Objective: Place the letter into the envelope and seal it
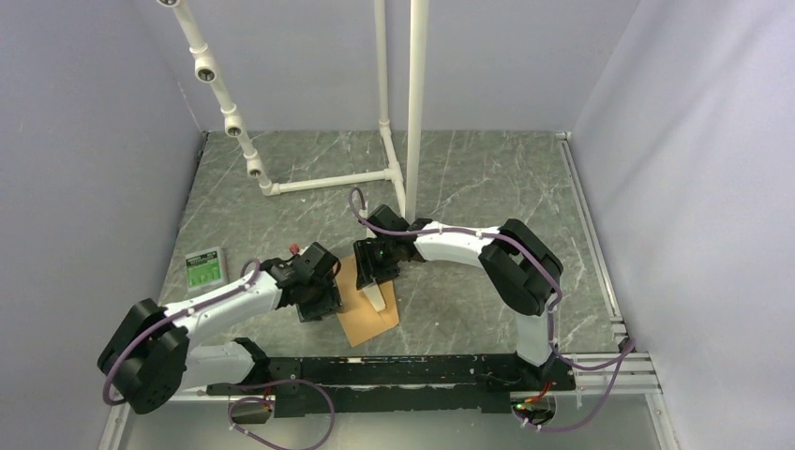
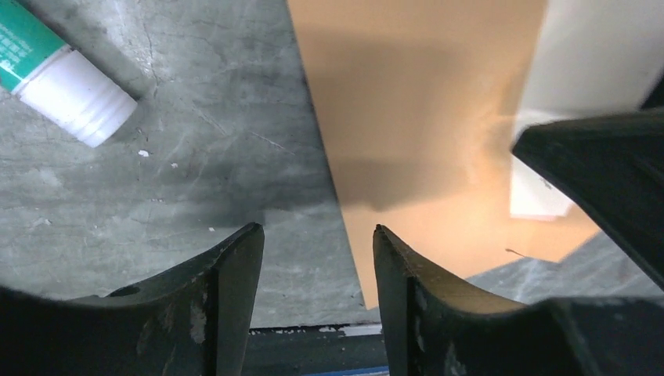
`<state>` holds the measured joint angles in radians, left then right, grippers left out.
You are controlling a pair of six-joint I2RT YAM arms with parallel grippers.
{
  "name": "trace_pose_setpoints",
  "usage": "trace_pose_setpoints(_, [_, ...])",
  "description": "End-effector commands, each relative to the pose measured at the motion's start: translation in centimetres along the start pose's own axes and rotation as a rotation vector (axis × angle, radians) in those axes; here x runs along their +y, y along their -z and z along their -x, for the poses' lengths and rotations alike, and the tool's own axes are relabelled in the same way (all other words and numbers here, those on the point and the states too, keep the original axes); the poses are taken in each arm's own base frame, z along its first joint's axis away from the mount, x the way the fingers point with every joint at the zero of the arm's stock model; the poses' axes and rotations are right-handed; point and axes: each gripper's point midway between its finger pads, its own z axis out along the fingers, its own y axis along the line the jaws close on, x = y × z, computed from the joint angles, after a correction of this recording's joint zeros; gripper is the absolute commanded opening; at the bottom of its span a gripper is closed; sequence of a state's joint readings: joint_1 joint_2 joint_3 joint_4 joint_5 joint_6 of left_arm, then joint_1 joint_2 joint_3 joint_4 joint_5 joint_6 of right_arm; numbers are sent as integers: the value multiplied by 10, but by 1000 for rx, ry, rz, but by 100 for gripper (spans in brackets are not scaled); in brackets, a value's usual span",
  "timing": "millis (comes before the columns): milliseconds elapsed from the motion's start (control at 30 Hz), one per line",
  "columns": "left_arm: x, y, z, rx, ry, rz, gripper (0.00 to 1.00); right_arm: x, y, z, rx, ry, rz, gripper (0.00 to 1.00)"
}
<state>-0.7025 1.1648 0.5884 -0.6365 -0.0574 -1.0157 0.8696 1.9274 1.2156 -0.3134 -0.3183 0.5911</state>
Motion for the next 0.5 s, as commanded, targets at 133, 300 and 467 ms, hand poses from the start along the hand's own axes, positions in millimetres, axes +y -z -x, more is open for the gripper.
trace_pose_setpoints(133, [-15, -23, 0, 48, -9, -7, 49, 14, 3, -2, 27, 44, 68, 47])
trace_pose_setpoints(300, [-22, -29, 1, 61, -37, -26, 33, 35, 1, -4, 40, 46, 209, 44])
trace_pose_setpoints(467, [-8, -31, -5, 86, -18, 30, 30, 29, 9, 3, 9, 49, 160, 45])
